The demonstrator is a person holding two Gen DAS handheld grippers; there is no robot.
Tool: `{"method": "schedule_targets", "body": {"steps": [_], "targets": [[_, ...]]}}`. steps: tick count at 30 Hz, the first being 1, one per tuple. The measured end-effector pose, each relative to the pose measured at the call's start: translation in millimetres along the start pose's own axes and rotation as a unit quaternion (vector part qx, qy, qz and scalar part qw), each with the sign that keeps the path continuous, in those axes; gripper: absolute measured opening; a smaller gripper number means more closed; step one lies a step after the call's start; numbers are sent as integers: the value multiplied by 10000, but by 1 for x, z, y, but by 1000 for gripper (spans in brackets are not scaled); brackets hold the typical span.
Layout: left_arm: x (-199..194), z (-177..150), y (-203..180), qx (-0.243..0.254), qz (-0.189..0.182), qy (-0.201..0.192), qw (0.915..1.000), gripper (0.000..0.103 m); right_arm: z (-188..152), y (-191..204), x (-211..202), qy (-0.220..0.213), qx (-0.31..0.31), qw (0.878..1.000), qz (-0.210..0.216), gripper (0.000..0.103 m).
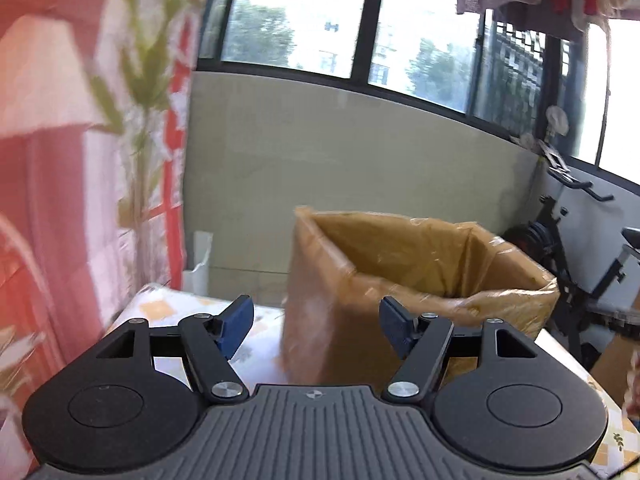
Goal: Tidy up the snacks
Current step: 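Grasp the brown jerky packet with the left tool while the right tool grasps the small nut candy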
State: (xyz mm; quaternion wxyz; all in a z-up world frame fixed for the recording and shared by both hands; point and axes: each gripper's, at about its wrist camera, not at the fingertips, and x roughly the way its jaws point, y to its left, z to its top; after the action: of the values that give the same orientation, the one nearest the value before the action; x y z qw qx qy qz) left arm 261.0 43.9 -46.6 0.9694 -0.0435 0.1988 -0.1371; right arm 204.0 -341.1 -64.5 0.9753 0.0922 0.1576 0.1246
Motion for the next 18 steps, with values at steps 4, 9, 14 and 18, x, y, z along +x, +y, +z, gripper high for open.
{"method": "schedule_targets", "body": {"steps": [4,9,14,18], "targets": [[-2,-25,13,-292,224,191,9991,71,-47,-13,6,516,151,9979,-353,54],[2,-59,20,-265,601,489,9966,70,-96,-21,25,1105,280,9903,-793,45],[7,-79,24,-297,768,733,9939,70,-117,-24,37,1364,322,9834,-1156,42],[11,-88,24,-265,818,884,9924,70,-123,-23,41,1499,320,9802,-1254,31]]}}
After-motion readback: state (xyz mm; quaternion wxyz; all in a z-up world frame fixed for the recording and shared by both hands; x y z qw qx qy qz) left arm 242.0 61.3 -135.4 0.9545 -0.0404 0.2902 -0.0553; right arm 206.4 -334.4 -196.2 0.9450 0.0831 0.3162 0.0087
